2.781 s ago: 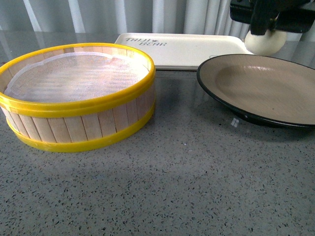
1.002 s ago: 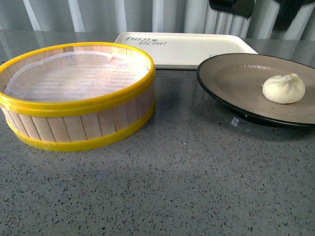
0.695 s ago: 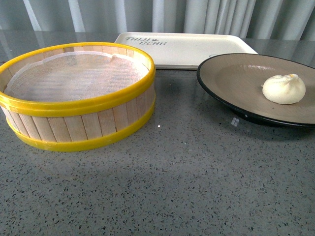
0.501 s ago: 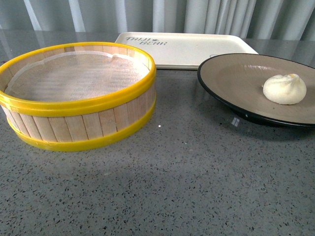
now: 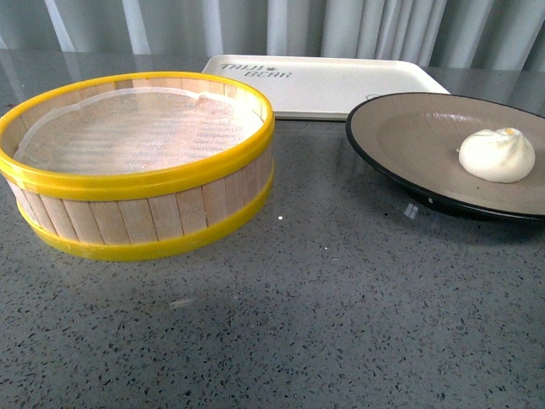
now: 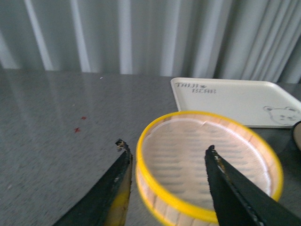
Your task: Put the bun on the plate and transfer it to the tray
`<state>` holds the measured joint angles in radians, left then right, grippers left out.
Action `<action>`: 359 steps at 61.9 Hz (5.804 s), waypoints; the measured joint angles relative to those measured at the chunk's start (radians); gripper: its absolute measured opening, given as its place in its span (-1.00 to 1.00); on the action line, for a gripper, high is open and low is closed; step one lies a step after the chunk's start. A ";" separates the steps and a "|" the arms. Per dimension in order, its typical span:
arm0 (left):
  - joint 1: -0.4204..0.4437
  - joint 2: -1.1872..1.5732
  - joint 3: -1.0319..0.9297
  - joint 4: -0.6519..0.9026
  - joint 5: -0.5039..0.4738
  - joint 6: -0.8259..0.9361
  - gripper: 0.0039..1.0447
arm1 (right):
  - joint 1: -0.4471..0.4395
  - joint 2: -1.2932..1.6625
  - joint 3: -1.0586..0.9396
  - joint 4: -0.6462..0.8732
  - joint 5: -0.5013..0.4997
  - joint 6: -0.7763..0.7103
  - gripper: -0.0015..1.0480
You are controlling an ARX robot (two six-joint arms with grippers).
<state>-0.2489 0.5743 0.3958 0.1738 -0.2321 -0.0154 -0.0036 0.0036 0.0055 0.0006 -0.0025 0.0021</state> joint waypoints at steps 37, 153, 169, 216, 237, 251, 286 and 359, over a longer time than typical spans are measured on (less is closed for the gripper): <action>0.247 -0.256 -0.286 0.033 0.228 0.011 -0.93 | 0.000 0.000 0.000 0.000 0.002 0.000 0.83; 0.247 -0.571 -0.369 -0.173 0.232 0.012 0.88 | 0.025 0.443 0.246 0.248 0.157 -0.278 0.83; 0.247 -0.571 -0.369 -0.173 0.232 0.012 0.88 | -0.081 0.917 0.454 0.186 -0.082 0.296 0.83; 0.247 -0.571 -0.369 -0.173 0.232 0.012 0.88 | 0.019 1.216 0.483 0.239 -0.291 1.061 0.83; 0.247 -0.571 -0.369 -0.173 0.232 0.011 0.88 | 0.058 1.323 0.481 0.351 -0.309 1.156 0.59; 0.247 -0.571 -0.369 -0.173 0.232 0.012 0.88 | 0.096 1.329 0.483 0.357 -0.304 1.184 -0.15; 0.247 -0.571 -0.369 -0.173 0.232 0.012 0.88 | 0.080 1.303 0.471 0.377 -0.315 1.200 -0.95; 0.247 -0.571 -0.369 -0.173 0.232 0.012 0.88 | -0.016 1.574 0.888 0.446 -0.268 1.500 -0.95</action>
<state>-0.0017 0.0032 0.0269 0.0006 -0.0006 -0.0036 -0.0200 1.5772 0.8932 0.4461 -0.2703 1.5017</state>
